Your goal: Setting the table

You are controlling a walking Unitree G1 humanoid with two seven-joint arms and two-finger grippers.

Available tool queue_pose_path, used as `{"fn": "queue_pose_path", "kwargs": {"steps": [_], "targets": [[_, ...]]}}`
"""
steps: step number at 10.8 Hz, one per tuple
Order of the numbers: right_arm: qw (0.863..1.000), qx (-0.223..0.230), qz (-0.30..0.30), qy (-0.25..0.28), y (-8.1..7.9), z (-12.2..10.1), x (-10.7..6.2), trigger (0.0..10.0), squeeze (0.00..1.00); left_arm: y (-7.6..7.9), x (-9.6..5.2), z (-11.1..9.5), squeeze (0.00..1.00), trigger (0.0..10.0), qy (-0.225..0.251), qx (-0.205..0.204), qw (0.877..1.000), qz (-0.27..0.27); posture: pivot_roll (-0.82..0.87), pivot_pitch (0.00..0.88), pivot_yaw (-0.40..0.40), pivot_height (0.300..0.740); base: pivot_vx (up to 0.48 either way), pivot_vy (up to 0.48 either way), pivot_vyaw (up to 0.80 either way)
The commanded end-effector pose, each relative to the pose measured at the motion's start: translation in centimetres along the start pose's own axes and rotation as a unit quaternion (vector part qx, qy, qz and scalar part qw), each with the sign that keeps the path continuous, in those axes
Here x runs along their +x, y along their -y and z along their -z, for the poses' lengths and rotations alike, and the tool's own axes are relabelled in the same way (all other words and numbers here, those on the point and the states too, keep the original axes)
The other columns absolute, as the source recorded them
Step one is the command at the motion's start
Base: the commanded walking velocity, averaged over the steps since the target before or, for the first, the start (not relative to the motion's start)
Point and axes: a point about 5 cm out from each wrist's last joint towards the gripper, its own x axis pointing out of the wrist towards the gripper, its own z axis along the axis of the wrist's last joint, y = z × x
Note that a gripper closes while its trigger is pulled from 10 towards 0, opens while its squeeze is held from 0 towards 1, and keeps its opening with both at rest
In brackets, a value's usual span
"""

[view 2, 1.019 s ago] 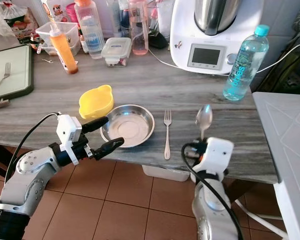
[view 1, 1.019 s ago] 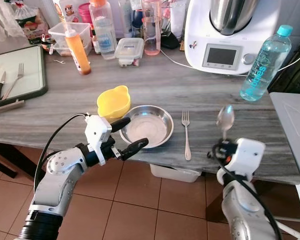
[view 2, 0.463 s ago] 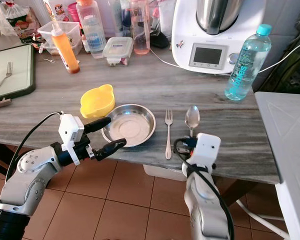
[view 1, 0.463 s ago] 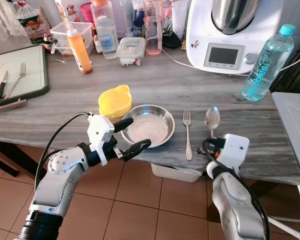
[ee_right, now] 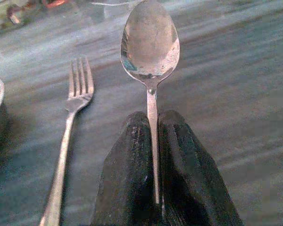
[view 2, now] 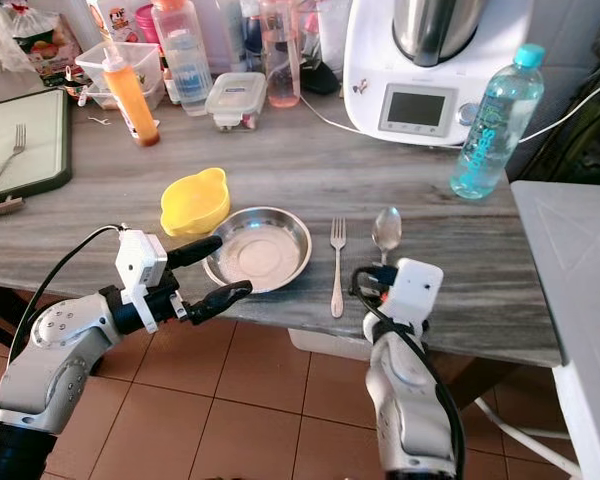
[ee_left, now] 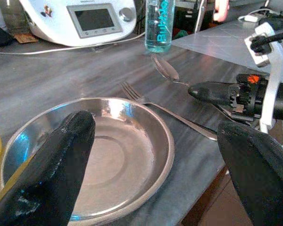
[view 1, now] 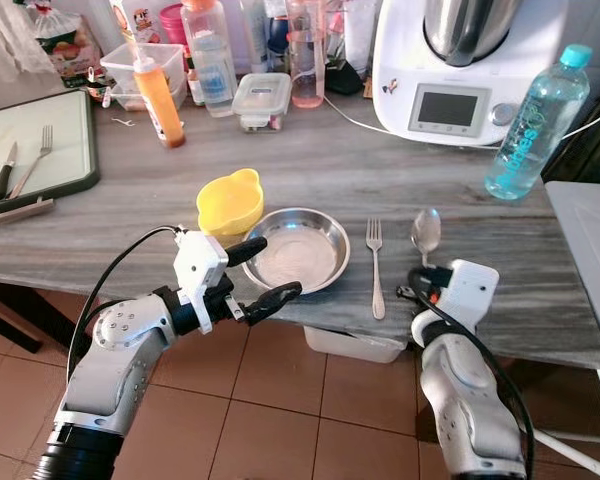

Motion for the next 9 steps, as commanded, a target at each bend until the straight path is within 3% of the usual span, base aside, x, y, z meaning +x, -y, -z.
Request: {"fn": "queue_pose_path", "kwargs": {"steps": [1, 5, 9], "targets": [[0.999, 0.043, -0.016, -0.023, -2.03, 1.15, -0.11, 10.0, 0.0, -0.1, -0.27, 0.04, 0.0, 10.0, -0.01, 0.004, 1.0, 0.004, 0.11, 0.127, 0.092, 0.74, 0.0, 0.0, 0.0], [0.996, 0.076, -0.026, -0.044, -3.03, 1.53, -0.11, 10.0, 0.0, 0.06, -0.17, 0.06, 0.0, 10.0, -0.012, 0.005, 1.0, 0.009, 0.12, 0.126, 0.092, 0.74, 0.0, 0.0, 0.0], [0.995, 0.061, -0.003, -0.074, -2.12, 1.97, -1.01, 10.0, 0.0, 0.25, -0.05, 0.18, 0.0, 10.0, -0.013, 0.003, 1.0, 0.012, 0.11, 0.126, 0.09, 0.74, 0.0, 0.0, 0.0]]}}
